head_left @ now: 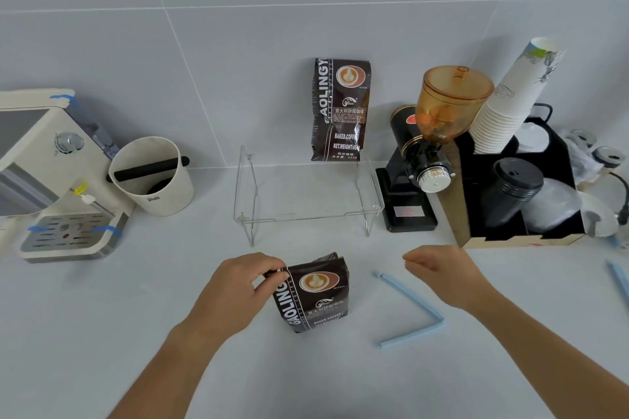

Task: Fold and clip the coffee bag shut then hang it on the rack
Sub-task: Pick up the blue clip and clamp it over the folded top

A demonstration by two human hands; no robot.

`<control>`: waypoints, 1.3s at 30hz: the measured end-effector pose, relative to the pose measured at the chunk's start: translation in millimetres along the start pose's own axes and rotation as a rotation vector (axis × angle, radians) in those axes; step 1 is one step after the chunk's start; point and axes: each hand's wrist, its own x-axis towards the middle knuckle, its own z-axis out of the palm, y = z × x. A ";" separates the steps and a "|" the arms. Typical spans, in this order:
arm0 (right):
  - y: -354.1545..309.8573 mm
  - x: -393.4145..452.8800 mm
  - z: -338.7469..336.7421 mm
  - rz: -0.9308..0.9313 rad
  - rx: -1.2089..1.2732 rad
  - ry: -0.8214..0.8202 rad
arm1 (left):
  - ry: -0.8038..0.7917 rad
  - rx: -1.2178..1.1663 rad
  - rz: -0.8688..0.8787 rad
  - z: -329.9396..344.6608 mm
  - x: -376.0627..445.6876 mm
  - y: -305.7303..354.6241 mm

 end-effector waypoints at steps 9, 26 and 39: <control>81.7 -20.9 43.1 0.309 -0.140 -0.156 | 0.047 -0.025 -0.036 11.2 -6.4 -0.1; 75.7 -29.8 40.9 0.301 0.168 -0.019 | 0.215 -0.424 -0.319 29.5 -14.8 -11.5; -12.1 -22.3 -32.0 0.143 0.624 0.103 | 0.156 -0.592 -0.379 32.7 -15.2 -17.8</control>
